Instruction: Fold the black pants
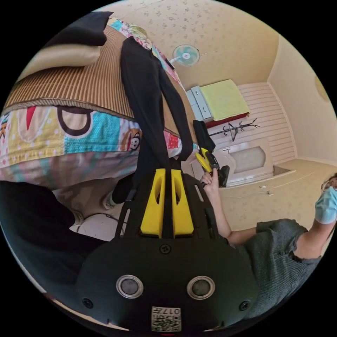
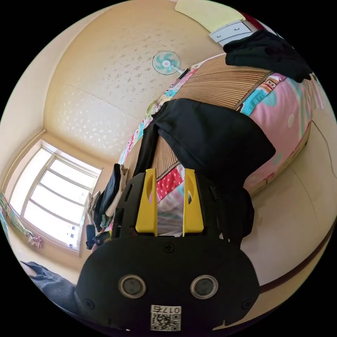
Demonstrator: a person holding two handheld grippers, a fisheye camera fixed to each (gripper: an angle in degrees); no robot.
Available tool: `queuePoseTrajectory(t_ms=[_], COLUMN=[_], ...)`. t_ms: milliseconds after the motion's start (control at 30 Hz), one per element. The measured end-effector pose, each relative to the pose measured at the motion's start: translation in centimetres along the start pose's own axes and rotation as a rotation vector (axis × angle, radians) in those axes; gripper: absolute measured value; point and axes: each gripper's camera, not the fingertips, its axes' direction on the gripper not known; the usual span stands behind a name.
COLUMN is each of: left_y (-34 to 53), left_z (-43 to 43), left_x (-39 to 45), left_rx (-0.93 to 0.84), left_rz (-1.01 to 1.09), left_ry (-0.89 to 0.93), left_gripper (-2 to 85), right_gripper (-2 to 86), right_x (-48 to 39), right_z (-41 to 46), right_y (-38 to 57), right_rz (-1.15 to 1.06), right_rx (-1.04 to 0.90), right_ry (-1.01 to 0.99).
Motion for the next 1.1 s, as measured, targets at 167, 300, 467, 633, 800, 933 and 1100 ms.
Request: queuePoseTrajectory(t_ms=[167, 300, 467, 633, 800, 933, 1100], left_y=[-0.7, 1.1, 0.1, -4.7, -8.0, -7.4, -5.6], left_z=[3.0, 3.6, -0.2, -8.4, -12.4, -13.9, -14.3], left_x=[-0.1, 0.1, 4.3, 4.8, 2.5, 1.6, -0.3], left_rx=[-0.216, -0.215, -0.069, 0.107, 0.075, 0.086, 0.112], left_rz=[-0.081, -0.047, 0.095, 0.076, 0.001, -0.017, -0.049], left_ry=[-0.421, -0.549, -0.574, -0.23, 0.094, 0.128, 0.188], left_gripper=[5.1, 5.3, 5.3, 5.1, 3.3, 3.1, 3.3], right_gripper=[11.7, 11.3, 10.8, 10.5, 10.5, 11.2, 12.5], right_x=[-1.0, -1.4, -0.9, 0.2, 0.8, 1.1, -1.0], right_z=[3.9, 7.2, 8.1, 8.8, 8.5, 8.0, 11.1], right_y=[0.0, 0.7, 1.0, 0.8, 2.1, 2.2, 2.6], right_rz=[-0.099, -0.14, -0.173, -0.184, -0.217, -0.227, -0.297], right_rx=[-0.187, -0.329, -0.344, -0.366, -0.373, -0.373, -0.475], right_ry=[-0.004, -0.014, 0.043, 0.033, 0.072, 0.04, -0.005])
